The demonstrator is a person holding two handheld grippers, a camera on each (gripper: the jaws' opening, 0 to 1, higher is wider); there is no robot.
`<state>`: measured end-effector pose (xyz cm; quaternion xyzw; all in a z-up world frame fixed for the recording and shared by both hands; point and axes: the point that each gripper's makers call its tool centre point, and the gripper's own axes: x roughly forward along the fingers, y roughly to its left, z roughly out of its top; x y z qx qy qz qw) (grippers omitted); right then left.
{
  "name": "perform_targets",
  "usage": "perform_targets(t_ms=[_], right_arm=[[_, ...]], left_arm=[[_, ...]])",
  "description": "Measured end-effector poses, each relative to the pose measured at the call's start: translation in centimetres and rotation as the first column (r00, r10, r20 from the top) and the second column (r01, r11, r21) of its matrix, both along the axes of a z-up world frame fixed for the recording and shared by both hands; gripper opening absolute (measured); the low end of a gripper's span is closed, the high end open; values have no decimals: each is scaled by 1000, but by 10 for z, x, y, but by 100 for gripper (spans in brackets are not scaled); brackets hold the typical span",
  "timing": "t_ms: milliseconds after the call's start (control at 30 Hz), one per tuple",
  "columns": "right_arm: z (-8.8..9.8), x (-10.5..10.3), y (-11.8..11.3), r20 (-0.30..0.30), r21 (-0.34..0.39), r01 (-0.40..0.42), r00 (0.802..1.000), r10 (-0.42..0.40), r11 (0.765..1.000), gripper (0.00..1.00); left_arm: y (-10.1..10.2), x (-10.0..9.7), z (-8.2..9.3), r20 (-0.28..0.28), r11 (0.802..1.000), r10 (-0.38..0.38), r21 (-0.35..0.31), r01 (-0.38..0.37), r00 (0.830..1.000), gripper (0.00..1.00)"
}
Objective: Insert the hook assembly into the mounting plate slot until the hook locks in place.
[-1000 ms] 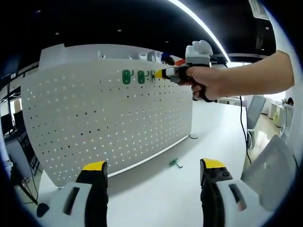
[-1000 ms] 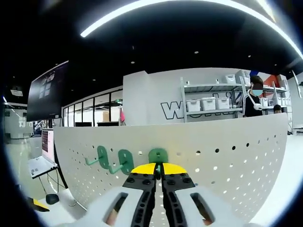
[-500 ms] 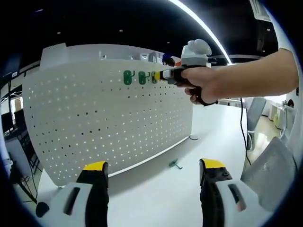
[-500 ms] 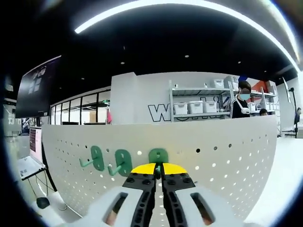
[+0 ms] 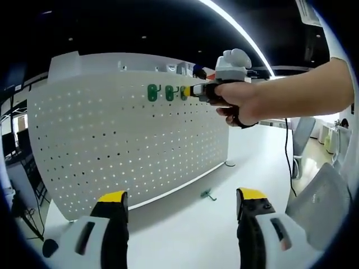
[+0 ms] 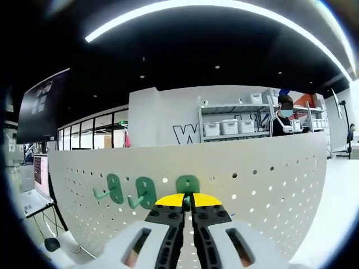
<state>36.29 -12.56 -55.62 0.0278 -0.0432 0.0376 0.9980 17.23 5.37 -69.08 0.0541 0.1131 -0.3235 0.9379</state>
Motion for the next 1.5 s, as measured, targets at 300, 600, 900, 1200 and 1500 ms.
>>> perform_targets(t_ms=[300, 600, 900, 1200, 1500], right_arm=[[0, 0, 0, 1, 12, -1, 1000, 1, 1000, 1], [-1, -2, 4, 10, 10, -95, 995, 95, 995, 8], [1, -9, 5, 26, -17, -208, 978, 208, 978, 25], [-4, -21, 7, 33, -28, -283, 958, 283, 959, 43], [-6, -29, 12, 34, -39, -312, 949, 313, 949, 55]], left_arm=[[0, 0, 1, 10, 1000, 2, 6, -2, 1000, 82], [0, 1, 3, 14, 1000, -2, 11, 2, 1000, 82], [2, 3, 4, 23, 1000, 5, 13, -5, 1000, 82], [2, 2, 1, 19, 1000, 0, 20, 0, 1000, 83], [2, 1, 0, 15, 1000, -2, 24, 2, 1000, 83]])
